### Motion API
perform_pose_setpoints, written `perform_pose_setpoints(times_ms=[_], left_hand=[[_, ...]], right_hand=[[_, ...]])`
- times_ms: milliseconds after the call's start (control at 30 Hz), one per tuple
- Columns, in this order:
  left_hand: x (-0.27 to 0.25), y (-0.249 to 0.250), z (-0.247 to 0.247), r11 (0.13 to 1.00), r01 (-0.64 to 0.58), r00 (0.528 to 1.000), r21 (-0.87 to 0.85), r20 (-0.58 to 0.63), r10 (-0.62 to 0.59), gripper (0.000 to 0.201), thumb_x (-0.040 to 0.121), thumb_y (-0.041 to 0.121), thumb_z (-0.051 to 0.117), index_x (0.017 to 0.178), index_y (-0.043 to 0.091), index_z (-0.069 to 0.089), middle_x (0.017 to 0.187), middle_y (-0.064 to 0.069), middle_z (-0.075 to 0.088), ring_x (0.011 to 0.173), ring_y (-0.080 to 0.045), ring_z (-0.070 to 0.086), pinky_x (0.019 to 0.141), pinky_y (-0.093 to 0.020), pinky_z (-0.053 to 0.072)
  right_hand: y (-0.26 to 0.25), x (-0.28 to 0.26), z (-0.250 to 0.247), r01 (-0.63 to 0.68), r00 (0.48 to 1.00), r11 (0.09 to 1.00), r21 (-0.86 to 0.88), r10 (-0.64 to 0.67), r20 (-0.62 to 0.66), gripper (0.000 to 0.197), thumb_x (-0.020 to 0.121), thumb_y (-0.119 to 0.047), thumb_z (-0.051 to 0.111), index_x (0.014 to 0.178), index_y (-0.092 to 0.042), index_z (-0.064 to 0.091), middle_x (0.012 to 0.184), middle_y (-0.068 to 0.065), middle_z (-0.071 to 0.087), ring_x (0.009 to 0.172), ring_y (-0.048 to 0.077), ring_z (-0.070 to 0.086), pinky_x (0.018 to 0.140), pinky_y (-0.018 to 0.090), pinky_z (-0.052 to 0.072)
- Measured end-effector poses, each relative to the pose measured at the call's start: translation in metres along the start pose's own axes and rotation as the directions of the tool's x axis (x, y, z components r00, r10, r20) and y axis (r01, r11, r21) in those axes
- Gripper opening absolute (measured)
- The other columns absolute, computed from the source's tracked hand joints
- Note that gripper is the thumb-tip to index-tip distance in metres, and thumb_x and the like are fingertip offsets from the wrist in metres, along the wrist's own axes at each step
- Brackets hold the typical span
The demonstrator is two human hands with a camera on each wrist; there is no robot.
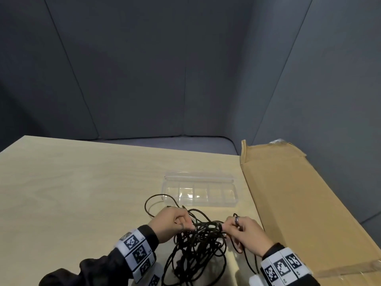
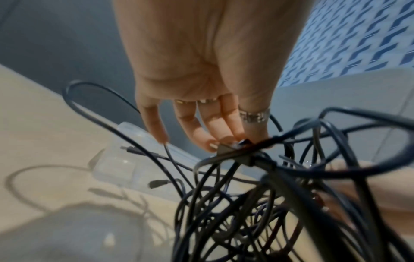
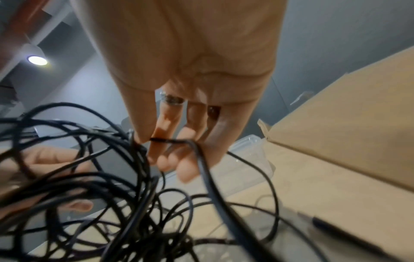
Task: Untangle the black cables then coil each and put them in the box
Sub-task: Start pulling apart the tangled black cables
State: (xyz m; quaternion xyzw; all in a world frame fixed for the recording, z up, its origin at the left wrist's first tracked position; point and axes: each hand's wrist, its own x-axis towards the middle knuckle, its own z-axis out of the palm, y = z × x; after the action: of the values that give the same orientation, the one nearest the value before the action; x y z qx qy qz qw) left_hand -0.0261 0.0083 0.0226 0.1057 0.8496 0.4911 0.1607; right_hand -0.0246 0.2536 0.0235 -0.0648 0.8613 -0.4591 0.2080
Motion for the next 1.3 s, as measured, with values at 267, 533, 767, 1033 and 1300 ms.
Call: perform_pose_setpoints(times_ms=[267,533,767,1033,1300], left_hand=[[-0.011,0.022,-0.002,0.992,-0.043,0.999,-0.116,0.023,0.046,0.013,0.09,0.015,0.058,0.084,0.026,0.062,0.057,0.018,0.057,0.06,-0.005,0.046,0.063,-0.017,0.039],[-0.016,0.042,-0.005,0.9,0.062,0.996,-0.431,0.08,-0.03,0.029,0.08,-0.008,0.05,0.099,0.01,0.063,0.079,0.0,0.066,0.057,-0.011,0.049,0.045,-0.015,0.038],[-0.018,0.035,-0.021,0.997,-0.02,0.997,0.077,-0.069,0.026,0.035,0.091,0.009,0.055,0.08,0.039,0.068,0.097,0.002,0.065,0.09,-0.008,0.058,0.085,-0.024,0.045],[-0.026,0.074,-0.017,0.972,-0.11,0.994,-0.207,-0.034,0.105,0.008,0.074,0.023,0.063,0.078,0.017,0.067,0.073,0.003,0.063,0.071,-0.007,0.054,0.07,-0.018,0.043],[-0.04,0.088,-0.072,0.759,-0.166,0.935,-0.63,-0.346,-0.082,0.027,0.068,0.026,0.073,0.057,0.02,0.049,0.054,0.007,0.032,0.046,-0.005,0.027,0.045,-0.016,0.029]], right_hand=[[-0.008,-0.014,-0.001,0.135,0.99,0.976,0.172,-0.124,-0.072,0.01,0.091,-0.019,0.058,0.085,-0.019,0.066,0.061,-0.004,0.062,0.044,0.005,0.044,0.045,0.017,0.036],[-0.023,-0.016,0.013,0.185,0.979,0.899,0.398,-0.135,-0.15,0.006,0.089,-0.008,0.058,0.091,-0.01,0.063,0.062,-0.011,0.051,0.049,-0.003,0.042,0.049,0.009,0.034],[-0.027,-0.02,0.003,0.177,0.984,0.894,0.412,-0.146,-0.106,0.031,0.093,0.005,0.044,0.093,-0.009,0.071,0.066,-0.001,0.06,0.05,0.01,0.044,0.047,0.015,0.034],[-0.058,-0.015,0.027,0.392,0.919,0.92,0.007,-0.392,-0.039,0.025,0.078,-0.058,0.051,0.098,-0.045,0.057,0.108,-0.013,0.058,0.104,-0.003,0.052,0.093,0.017,0.042],[-0.003,-0.004,0.003,0.203,0.979,0.96,-0.193,-0.194,0.062,0.041,0.069,-0.065,0.052,0.083,-0.027,0.057,0.085,-0.009,0.058,0.08,0.007,0.053,0.083,0.033,0.046]])
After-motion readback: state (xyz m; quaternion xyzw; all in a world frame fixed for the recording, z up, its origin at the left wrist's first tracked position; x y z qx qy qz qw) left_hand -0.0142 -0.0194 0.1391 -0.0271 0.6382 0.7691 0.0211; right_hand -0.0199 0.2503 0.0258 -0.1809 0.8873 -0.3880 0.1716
